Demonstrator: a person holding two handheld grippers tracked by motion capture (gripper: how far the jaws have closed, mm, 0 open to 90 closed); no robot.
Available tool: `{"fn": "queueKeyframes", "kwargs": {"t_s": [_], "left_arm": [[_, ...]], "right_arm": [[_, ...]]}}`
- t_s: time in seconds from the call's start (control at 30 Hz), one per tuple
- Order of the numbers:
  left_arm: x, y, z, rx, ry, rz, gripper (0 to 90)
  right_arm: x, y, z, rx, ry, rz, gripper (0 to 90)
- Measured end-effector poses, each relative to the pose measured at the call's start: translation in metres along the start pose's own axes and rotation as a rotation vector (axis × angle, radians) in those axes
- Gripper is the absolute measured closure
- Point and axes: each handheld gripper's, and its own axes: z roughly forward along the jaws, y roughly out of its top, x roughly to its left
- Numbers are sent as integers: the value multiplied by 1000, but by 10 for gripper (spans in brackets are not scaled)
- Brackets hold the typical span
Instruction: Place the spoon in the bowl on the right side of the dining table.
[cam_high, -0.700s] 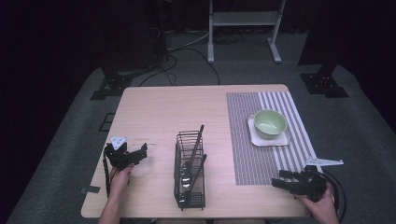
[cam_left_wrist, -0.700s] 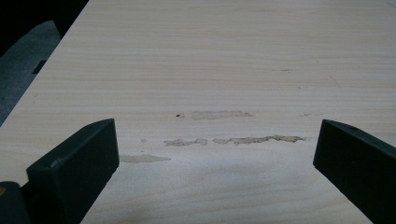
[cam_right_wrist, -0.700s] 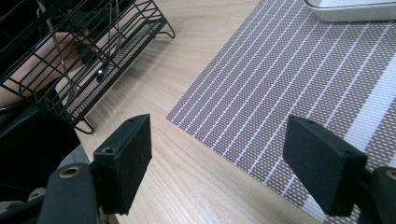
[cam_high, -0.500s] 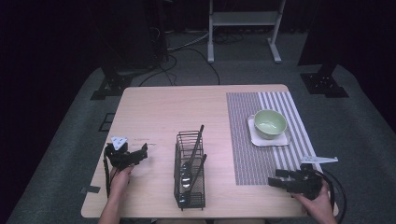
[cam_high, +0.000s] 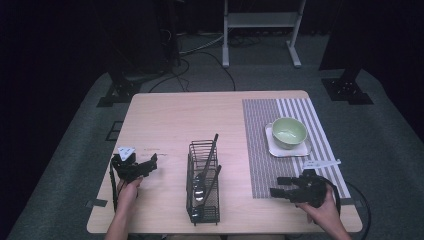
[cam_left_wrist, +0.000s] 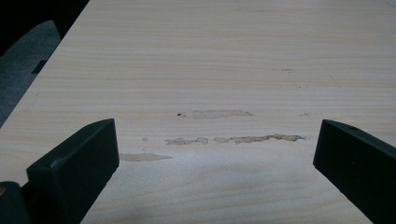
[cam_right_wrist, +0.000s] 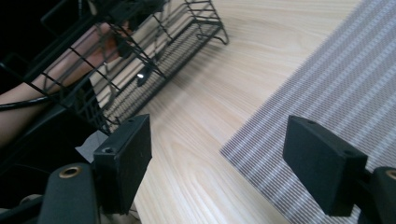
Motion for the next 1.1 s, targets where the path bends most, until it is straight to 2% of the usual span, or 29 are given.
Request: {"fn": "queueKeyframes", "kwargs": {"t_s": [0.27, 0.37, 0.53, 0.73, 1.1], "left_arm": [[0, 0, 0, -6, -2, -3, 0], [0, 0, 0, -6, -1, -1, 0], [-1, 0, 0, -6, -3, 2, 0], [-1, 0, 0, -5, -4, 13, 0], [-1, 0, 0, -1, -3, 15, 0]], "right_arm": [[14, 18, 16, -8, 72, -16, 226], [17, 22, 19, -3, 80, -24, 226], [32, 35, 30, 6, 113, -60, 226], [45, 51, 39, 10, 150, -76, 232], [64, 74, 55, 36, 191, -113, 243]]}}
